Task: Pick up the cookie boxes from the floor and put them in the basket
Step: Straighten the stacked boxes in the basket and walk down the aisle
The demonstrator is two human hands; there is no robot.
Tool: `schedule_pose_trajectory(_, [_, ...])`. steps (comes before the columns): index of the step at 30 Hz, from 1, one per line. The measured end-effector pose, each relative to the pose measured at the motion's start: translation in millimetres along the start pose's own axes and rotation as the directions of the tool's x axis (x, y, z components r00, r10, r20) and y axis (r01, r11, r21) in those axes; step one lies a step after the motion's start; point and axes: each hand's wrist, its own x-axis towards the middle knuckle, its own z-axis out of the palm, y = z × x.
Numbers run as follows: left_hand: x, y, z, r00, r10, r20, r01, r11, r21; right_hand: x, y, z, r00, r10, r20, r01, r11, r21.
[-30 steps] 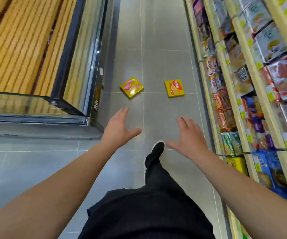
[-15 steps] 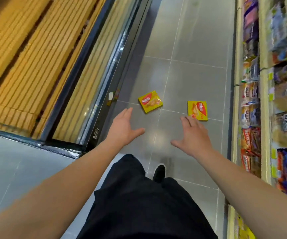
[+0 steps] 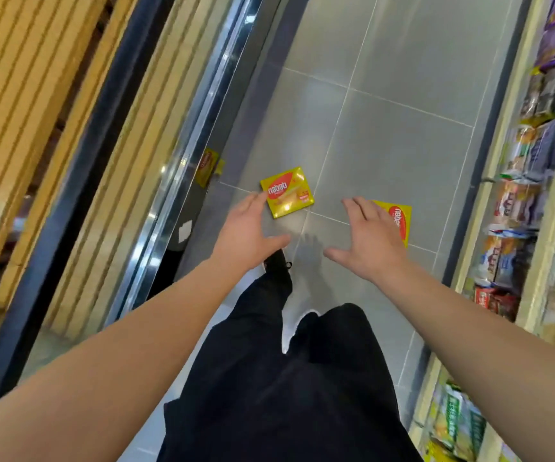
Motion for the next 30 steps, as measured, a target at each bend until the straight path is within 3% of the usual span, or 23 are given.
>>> schedule_pose_trajectory(9, [136.0, -35.8, 49.7, 0.988, -0.138, 0.066, 0.136, 0.990, 0.024, 154.7, 25.0, 56.0, 0.983, -0.027, 0.179, 0.002, 0.991, 0.136])
schedule_pose_trajectory(17, [277.8, -109.4, 203.0, 0.962, -0.263, 0.076, 0.264, 0.964, -0.007, 308.4, 101.1, 209.4, 0.960, -0.015, 0.281, -0.054, 0.971, 0.234])
schedule_pose_trajectory(23, [370.8, -199.0, 323.1, 0.931, -0.355, 0.089, 0.360, 0.932, -0.051, 402.9, 118.3, 338.0, 0.952, 0.016, 0.306, -0.127, 0.929, 0.349])
schedule_pose_trajectory(27, [420.1, -248.0, 376.1, 0.887, -0.461, 0.021, 0.455, 0.866, -0.208, 461.2, 123.4, 414.7, 0.957, 0.063, 0.282, -0.181, 0.891, 0.416])
schedule_pose_trajectory(30, [438.7, -276.7, 398.0, 0.830, -0.557, 0.005, 0.511, 0.758, -0.405, 492.3, 127.3, 452.3, 0.941, 0.159, 0.298, -0.289, 0.835, 0.467])
